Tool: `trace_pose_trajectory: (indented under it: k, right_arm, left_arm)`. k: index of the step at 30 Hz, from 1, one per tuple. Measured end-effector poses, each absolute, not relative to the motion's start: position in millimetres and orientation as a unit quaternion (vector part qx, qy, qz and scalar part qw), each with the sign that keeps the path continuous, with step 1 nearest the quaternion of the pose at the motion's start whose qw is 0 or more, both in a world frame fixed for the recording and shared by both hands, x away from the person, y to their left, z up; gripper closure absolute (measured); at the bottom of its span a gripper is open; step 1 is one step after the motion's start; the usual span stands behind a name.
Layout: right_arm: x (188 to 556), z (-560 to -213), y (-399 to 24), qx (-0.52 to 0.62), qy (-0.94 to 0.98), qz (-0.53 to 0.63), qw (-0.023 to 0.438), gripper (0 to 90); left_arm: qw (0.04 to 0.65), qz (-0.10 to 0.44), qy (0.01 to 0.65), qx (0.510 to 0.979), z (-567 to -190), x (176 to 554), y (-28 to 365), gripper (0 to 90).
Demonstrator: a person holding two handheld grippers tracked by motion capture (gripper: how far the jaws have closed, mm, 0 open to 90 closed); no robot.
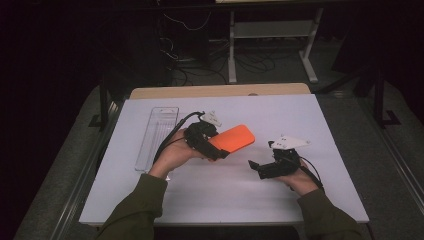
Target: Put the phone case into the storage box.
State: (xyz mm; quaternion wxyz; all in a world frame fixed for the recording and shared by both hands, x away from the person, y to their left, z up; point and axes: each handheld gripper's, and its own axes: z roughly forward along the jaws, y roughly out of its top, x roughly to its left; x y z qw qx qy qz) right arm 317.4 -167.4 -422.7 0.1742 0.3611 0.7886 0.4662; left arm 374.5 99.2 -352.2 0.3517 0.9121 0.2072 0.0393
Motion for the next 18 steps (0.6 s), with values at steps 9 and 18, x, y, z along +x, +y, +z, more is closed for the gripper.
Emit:
trace_pose_trajectory:
  k: [9,18]
  right_arm:
    - [328,-424,-161,0.355,0.789,0.469,0.178,0.0]
    - [334,-426,-155,0.343,0.792,0.471,0.182,0.0]
  left_arm:
    - [0.355,0.040,0.209,0.910,-352,375,100,15.7]
    - [0.356,0.038,0.212,0.909,-353,376,99,15.7]
